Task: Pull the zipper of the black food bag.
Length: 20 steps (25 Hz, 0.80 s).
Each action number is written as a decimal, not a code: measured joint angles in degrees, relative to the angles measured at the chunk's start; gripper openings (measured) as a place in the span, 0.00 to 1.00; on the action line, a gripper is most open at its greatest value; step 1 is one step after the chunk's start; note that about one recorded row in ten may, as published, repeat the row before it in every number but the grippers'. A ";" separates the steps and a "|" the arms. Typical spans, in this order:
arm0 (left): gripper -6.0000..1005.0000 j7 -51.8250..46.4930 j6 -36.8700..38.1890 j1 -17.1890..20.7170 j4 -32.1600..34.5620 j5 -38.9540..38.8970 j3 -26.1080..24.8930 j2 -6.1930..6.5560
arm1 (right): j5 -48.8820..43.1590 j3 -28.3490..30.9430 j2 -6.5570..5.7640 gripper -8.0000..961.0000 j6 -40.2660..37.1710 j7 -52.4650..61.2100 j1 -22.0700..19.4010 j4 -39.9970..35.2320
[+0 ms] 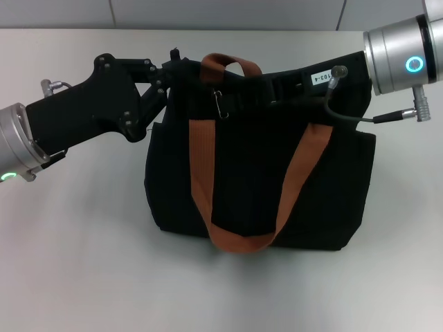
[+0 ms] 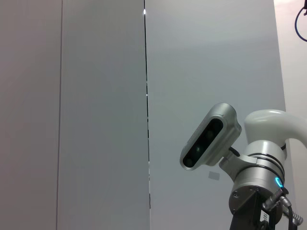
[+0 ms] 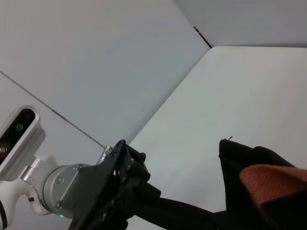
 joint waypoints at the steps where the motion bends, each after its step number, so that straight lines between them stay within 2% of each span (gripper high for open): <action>1: 0.06 0.00 0.00 0.03 0.00 -0.01 0.00 0.00 | -0.02 0.00 -0.02 0.01 0.04 0.07 -0.02 -0.04; 20: 0.06 -0.07 -0.63 0.08 0.00 -0.24 -0.01 0.00 | -3.41 -0.26 -0.01 0.01 0.25 3.80 -2.64 -6.13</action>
